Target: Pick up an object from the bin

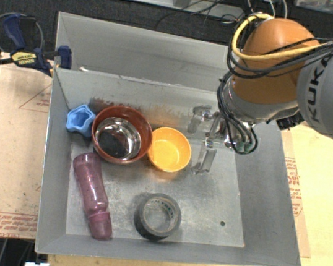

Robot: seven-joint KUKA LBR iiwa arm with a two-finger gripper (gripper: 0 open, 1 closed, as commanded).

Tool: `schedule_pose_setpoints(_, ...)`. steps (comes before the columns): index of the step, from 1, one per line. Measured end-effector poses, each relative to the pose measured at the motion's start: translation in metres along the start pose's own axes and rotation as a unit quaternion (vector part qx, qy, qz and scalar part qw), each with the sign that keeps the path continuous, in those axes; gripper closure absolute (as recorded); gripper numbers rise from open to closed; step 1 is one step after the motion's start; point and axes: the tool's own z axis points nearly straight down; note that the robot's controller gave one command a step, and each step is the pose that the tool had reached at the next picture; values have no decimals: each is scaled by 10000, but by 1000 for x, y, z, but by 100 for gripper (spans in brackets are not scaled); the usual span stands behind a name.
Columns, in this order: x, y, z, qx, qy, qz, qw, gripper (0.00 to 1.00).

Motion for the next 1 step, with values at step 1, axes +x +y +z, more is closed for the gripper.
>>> schedule_pose_setpoints(1,-2,0,-4,-2,-39,7,10000,0)
